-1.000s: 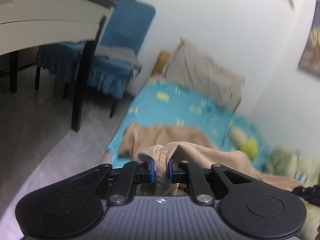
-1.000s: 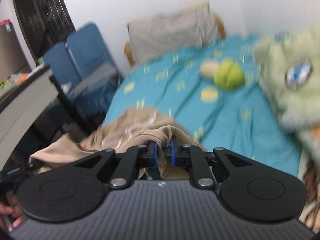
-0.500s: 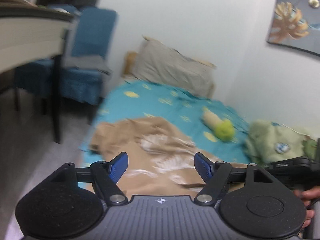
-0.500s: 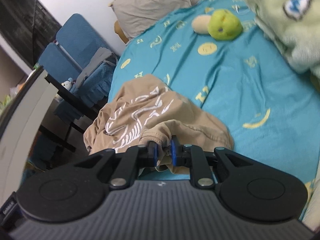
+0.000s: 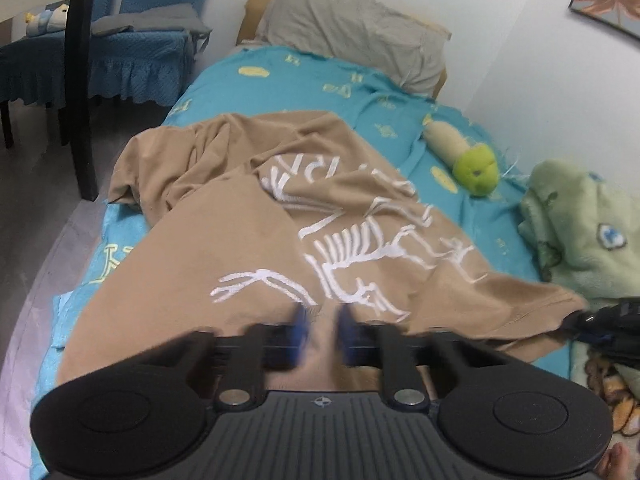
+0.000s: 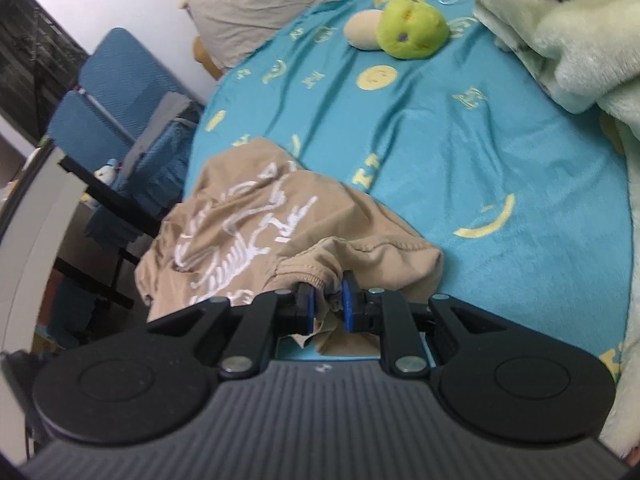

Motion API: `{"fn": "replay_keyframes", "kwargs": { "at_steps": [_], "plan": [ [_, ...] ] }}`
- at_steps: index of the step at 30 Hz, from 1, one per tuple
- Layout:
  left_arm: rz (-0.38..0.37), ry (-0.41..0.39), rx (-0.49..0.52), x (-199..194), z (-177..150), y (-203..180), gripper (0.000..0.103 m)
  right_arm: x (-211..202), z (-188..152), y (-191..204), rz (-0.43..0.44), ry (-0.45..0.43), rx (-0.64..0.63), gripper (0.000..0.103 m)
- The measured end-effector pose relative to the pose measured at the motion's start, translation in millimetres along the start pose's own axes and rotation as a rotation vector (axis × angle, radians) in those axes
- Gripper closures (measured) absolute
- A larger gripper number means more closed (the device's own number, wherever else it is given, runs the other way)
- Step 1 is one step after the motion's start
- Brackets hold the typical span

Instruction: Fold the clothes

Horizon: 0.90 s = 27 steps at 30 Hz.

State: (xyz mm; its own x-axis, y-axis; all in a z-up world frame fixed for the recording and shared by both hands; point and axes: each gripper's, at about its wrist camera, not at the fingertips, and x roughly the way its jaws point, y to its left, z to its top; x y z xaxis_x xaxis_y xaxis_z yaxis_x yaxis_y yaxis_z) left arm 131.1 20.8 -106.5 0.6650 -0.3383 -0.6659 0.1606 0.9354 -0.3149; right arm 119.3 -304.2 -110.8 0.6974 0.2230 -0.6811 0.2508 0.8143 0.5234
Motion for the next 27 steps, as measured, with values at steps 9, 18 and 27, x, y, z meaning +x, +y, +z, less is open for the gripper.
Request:
{"fn": "replay_keyframes", "kwargs": {
  "at_steps": [9,18,27],
  "plan": [
    [-0.130,-0.323,-0.005,-72,3,-13,0.097,2,-8,0,-0.046,0.029,-0.020,0.084],
    [-0.180,-0.417,0.026,-134,-13,-21,0.097,-9,-36,38,0.022,0.093,-0.204,0.019],
    [-0.183,-0.412,0.056,-132,-18,-27,0.097,-3,-52,81,0.134,-0.013,-0.337,0.019]
  ]
}}
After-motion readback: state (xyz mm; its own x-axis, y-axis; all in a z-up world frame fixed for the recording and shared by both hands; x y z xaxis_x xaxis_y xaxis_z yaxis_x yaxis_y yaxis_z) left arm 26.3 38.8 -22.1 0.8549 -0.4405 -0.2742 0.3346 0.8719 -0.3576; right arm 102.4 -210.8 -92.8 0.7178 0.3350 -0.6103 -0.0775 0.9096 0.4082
